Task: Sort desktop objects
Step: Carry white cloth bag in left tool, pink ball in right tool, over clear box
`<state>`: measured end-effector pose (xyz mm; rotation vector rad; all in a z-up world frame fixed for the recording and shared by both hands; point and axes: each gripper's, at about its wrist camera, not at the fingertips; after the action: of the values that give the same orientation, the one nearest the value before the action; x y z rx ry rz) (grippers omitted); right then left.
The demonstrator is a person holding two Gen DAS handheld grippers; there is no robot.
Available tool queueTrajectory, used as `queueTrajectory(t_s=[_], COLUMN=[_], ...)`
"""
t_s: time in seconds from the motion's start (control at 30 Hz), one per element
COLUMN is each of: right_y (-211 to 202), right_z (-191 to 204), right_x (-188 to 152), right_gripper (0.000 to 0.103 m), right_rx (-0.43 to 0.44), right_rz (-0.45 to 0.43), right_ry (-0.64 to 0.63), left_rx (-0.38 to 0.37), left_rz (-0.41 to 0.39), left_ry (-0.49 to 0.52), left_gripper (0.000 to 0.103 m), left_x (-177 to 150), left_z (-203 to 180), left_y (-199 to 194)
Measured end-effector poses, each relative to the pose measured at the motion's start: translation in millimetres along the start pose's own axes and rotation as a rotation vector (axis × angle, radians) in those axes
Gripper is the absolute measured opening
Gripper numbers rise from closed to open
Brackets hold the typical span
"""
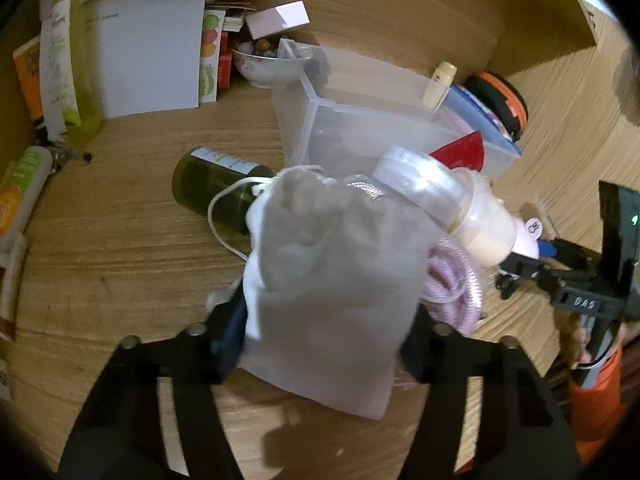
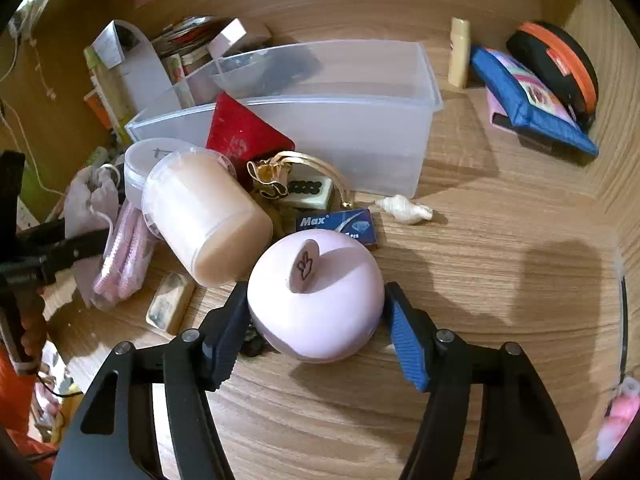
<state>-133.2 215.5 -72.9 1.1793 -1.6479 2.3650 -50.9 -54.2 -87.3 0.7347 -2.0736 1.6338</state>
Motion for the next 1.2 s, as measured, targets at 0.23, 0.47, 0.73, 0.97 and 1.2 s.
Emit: queueTrajectory(t_s=[0.23,0.47,0.73,0.97,1.2], right_y=[-12,-27,-48,-64,-77], right_z=[7,8,6,7,10], right_x=[-7,-4,-1,8,21], right_gripper=[0.062,0.062,0.062,0.062,0.062], right_rx=[-0.035,-0.008,-0.002,0.015,0.018], right_rz=[-0.058,-0.106,-0.175,-0.231,-0.277], right_ry=[-0.047,-0.033,-0.027,-0.032,-0.052], left_rx=[0.042,0.087,0.073,-0.003,-0.042], left_rz=[-0.059,-0.146,-0.229,-0.311,-0.334], left_ry=[-0.009,-0.064,-0.068,-0.09,-0.06], left_gripper=[0.043,0.042,0.042,0.042,0.041], left_x=[-4,-10,-2,13,34], left_z=[0,1,-6,-21,-35], left_y=[-15,-38,-68,-78,-81])
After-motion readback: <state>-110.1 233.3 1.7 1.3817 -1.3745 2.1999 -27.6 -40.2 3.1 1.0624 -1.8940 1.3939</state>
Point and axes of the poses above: each gripper's, at about its wrist camera, not at the fingertips, and y roughly the way its jaws point, z to its left, x to its top, and after that the axes turned 1 degree about x, right-handed
